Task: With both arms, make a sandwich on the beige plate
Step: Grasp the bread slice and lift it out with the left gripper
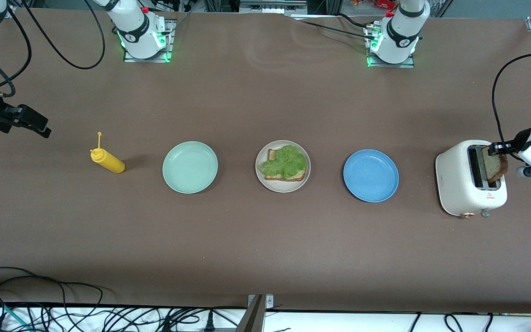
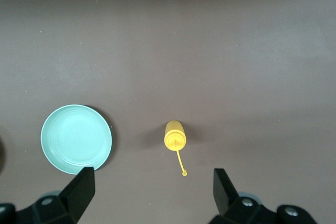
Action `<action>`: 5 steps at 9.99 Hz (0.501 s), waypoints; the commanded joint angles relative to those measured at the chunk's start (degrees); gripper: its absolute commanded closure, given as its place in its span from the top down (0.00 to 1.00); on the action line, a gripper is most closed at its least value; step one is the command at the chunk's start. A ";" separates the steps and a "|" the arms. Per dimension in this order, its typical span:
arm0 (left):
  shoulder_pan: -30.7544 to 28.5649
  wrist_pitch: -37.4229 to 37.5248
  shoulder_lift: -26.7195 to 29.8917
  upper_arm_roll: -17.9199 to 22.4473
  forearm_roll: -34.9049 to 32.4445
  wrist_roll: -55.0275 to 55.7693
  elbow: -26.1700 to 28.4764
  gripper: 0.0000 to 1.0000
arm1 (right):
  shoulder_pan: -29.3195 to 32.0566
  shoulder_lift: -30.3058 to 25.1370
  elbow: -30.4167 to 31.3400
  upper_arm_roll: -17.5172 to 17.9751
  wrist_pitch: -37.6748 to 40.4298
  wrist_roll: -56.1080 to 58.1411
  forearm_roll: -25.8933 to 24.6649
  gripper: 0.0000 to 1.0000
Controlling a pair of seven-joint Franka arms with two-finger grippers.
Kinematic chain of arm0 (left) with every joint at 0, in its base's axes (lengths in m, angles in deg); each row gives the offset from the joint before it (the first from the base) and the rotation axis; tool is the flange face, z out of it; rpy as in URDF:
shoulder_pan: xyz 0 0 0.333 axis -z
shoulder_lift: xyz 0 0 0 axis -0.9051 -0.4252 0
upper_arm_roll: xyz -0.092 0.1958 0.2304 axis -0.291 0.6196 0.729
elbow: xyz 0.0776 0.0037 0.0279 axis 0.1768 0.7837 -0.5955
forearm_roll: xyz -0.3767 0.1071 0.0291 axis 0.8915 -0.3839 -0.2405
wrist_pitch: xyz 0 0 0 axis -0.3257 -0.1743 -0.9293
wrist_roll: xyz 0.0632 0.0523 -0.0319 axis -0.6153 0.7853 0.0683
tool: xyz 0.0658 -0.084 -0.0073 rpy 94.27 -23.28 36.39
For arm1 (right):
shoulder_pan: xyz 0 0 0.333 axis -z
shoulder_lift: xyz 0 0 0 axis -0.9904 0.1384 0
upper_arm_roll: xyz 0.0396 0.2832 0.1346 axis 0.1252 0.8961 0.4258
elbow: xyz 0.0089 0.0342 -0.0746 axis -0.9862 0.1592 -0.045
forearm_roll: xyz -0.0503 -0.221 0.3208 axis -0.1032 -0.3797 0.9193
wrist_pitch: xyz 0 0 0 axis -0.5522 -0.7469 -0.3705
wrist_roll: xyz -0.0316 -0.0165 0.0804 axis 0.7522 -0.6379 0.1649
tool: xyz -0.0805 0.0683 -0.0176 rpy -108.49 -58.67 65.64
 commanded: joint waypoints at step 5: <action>0.33 15.09 0.28 -2.35 0.62 -3.91 -14.56 0.00 | 0.94 -0.23 1.49 0.89 -0.32 -0.39 -0.52 1.00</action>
